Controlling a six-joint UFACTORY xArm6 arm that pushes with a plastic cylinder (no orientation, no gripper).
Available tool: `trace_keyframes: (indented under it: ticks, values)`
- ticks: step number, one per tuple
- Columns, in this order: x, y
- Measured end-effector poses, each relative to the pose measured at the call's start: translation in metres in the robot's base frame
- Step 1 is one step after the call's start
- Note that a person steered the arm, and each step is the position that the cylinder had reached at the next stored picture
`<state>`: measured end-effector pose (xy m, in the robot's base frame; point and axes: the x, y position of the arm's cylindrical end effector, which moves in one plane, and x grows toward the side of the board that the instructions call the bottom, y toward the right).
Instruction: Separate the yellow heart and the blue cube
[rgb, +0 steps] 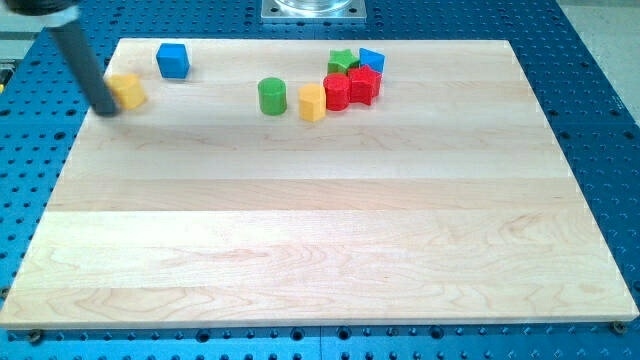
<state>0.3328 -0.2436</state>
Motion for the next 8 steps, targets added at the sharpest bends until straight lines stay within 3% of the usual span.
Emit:
trace_keyframes:
  ticks: [1, 3, 4, 5, 6, 7, 8]
  values:
    - [-0.021, 0.027]
    - [-0.026, 0.015]
    - [-0.039, -0.03]
    - [-0.106, -0.013]
    - [-0.136, 0.017]
    - [-0.127, 0.089]
    - [-0.094, 0.097]
